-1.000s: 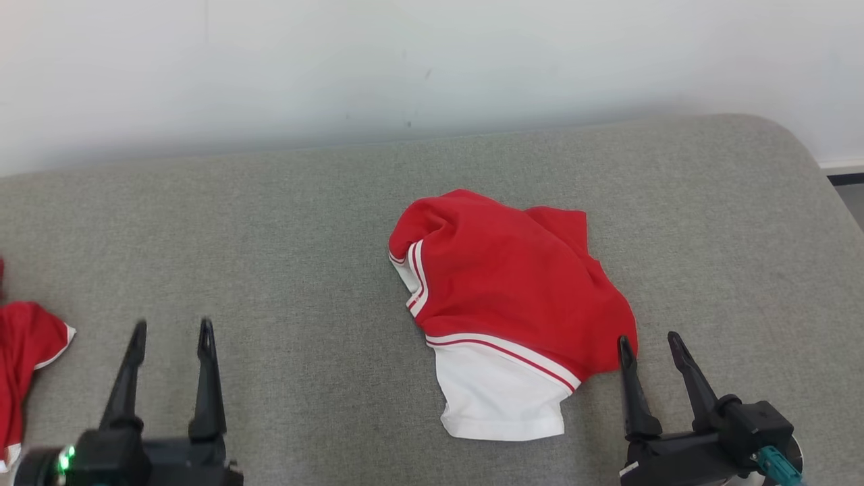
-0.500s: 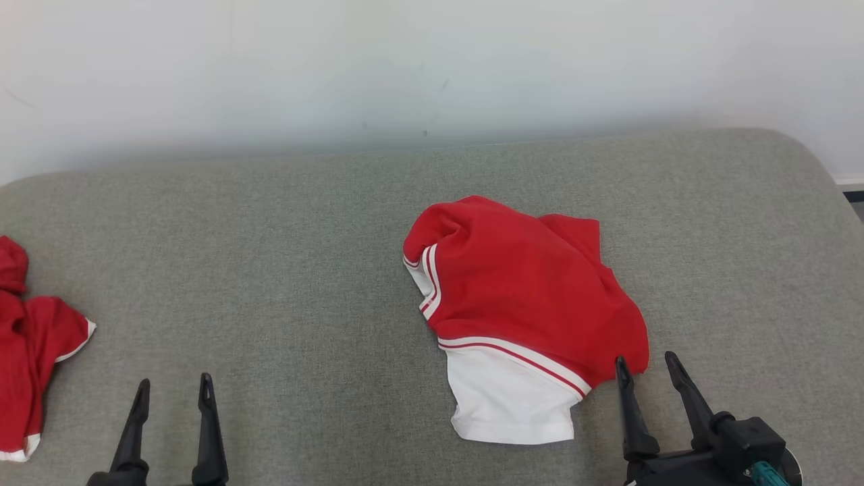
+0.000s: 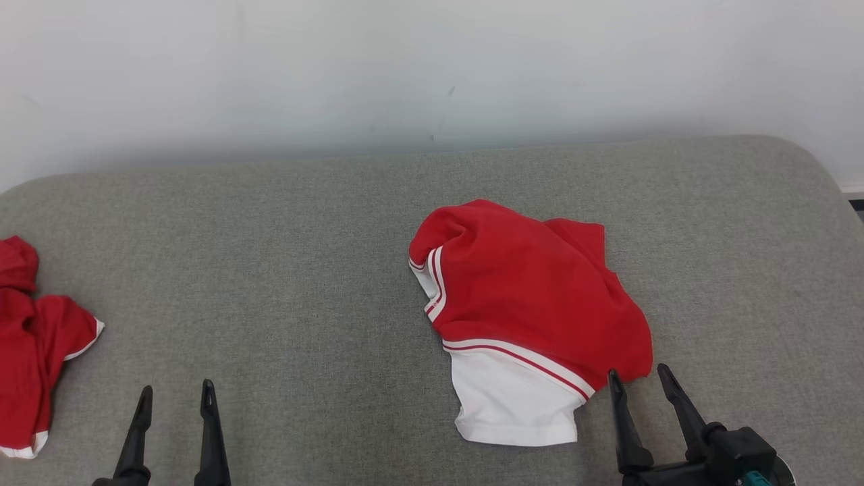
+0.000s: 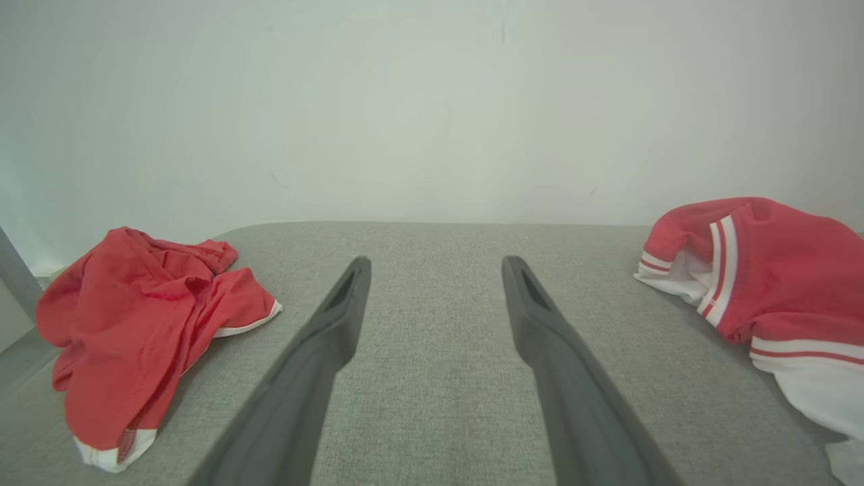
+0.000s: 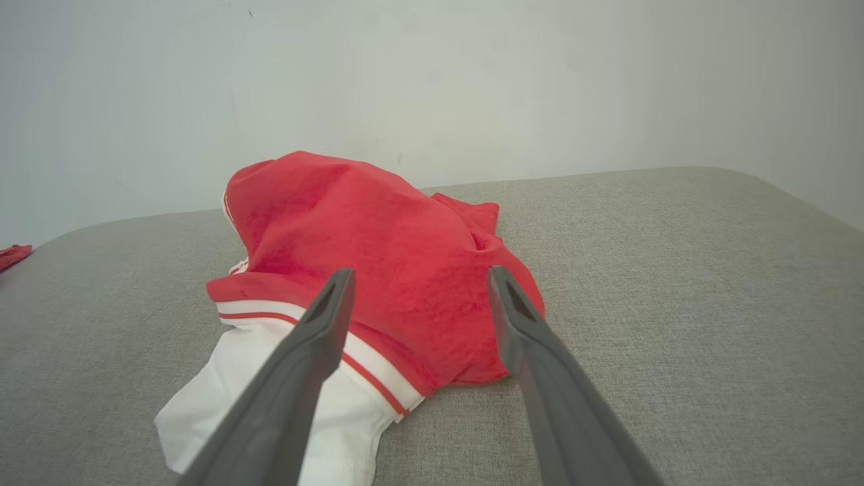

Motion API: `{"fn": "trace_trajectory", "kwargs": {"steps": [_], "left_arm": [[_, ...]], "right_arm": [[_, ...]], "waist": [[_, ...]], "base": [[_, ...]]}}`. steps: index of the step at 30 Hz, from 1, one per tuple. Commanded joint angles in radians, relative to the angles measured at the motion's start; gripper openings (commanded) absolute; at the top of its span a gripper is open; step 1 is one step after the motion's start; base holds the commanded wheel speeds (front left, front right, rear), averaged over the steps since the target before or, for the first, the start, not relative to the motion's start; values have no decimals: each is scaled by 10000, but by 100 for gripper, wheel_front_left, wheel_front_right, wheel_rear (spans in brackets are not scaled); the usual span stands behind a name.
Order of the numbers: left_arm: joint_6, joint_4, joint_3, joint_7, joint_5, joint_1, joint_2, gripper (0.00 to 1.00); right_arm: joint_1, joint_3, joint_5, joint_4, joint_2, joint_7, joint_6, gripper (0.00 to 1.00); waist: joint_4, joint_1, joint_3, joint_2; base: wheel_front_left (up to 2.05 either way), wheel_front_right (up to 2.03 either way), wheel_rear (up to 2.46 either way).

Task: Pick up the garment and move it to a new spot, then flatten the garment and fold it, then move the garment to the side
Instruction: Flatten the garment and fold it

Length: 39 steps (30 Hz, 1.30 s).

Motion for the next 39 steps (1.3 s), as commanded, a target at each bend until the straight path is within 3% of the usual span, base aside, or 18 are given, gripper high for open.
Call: {"fn": "trace_trajectory", "kwargs": {"steps": [1,13,39], "left_arm": [[-95,19,-11,-18,91,-30,-32,100],[-499,72,-156,-18,162,-21,-46,100],[-648,241,-264,-18,0,-30,-53,100]], "right_arm": [[79,38,-57,-4,1,-19,-22,100],[11,32,-6,-9,1,-20,-22,100],[-25,9,20,45,1,-19,-22,100]], "waist": [[-11,1,12,-1],[9,1,98,-1],[51,1,119,-1]], "base": [[0,0,0],[0,0,0],[0,0,0]]}}
